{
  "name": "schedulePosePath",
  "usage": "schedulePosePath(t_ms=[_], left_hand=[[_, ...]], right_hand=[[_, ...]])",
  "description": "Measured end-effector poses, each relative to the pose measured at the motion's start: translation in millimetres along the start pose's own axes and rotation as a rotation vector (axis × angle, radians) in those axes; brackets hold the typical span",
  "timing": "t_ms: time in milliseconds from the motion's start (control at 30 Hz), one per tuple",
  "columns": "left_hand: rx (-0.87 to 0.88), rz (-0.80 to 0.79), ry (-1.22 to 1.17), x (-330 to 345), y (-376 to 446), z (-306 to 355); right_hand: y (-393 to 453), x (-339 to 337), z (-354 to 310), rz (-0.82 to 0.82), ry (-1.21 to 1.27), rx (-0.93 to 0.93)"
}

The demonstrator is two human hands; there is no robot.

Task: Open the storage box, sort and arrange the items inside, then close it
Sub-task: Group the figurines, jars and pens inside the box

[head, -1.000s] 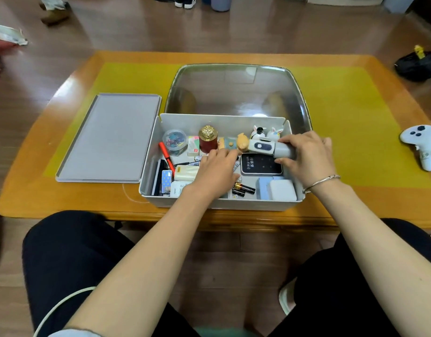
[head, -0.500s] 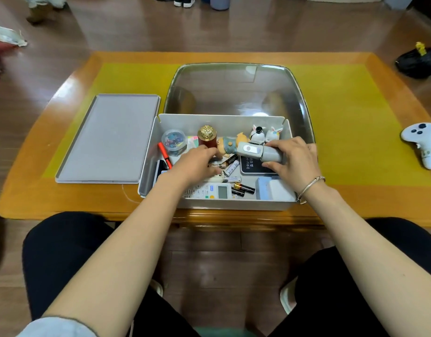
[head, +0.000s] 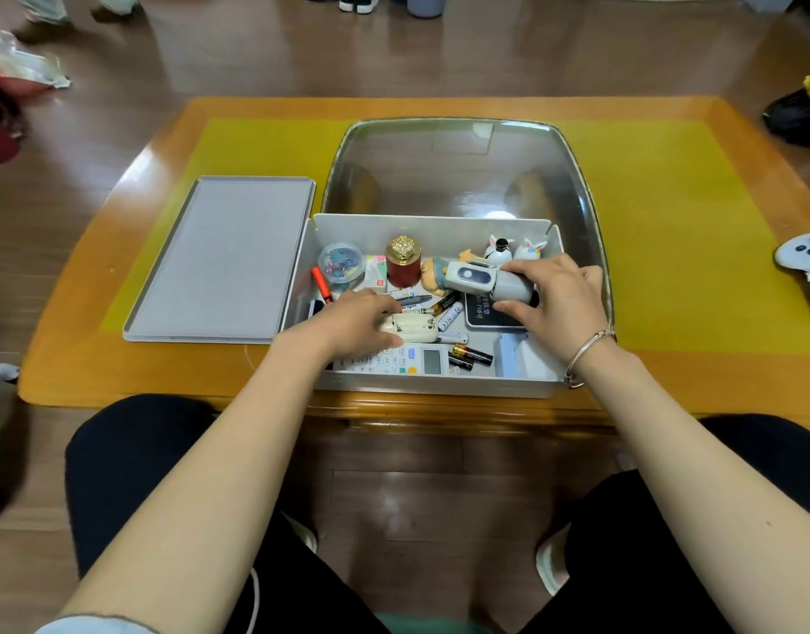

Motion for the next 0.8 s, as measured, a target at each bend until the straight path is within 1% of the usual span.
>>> schedulePosePath(t_ms=[100,200,267,400,467,533,633,700,800], left_hand=[[-0.027,0.026,-0.039,-4,0,-5],[-0.047,0.001,-0.091,-8,1,-8],[-0.043,-0.006,-0.074,-9,4,-8],[0.005,0.058,-0.018,-7,4,-2],[0.029,0.110,0.003,-6,0,-1],[0.029,0.198,-0.007,-8,-6,-1],[0.029,0.408,0.002,-23,-17,-9],[0.036,0.509,0.021,-33,-24,-16],[0.004,0.521,-0.049,-40,-31,-23]], right_hand=[[-2,2,-4,-0.009,0.004,-0.007],[-2,3,-2,-0.013,0.006,-0.005],[-2,3,0,-0.018,0.015,-0.004],[-2,5,0,-0.027,-0.005,-0.016],[-2,5,1,-0.030,0.001,-0.013],[-2,5,2,-0.025,0.021,-0.003],[-1,5,3,-0.022,0.046,0.007],[-1,5,2,-0.025,0.041,0.006],[-1,5,2,-0.014,0.042,-0.001]])
Point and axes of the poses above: each hand's wrist, its own y-axis towards the middle knuckle, its own x-axis out of the palm, z = x × y, the point moved 2 cm from there along y, towards the middle knuckle, and after that the axes turned 12 degrees about x, right-handed, at the moved point
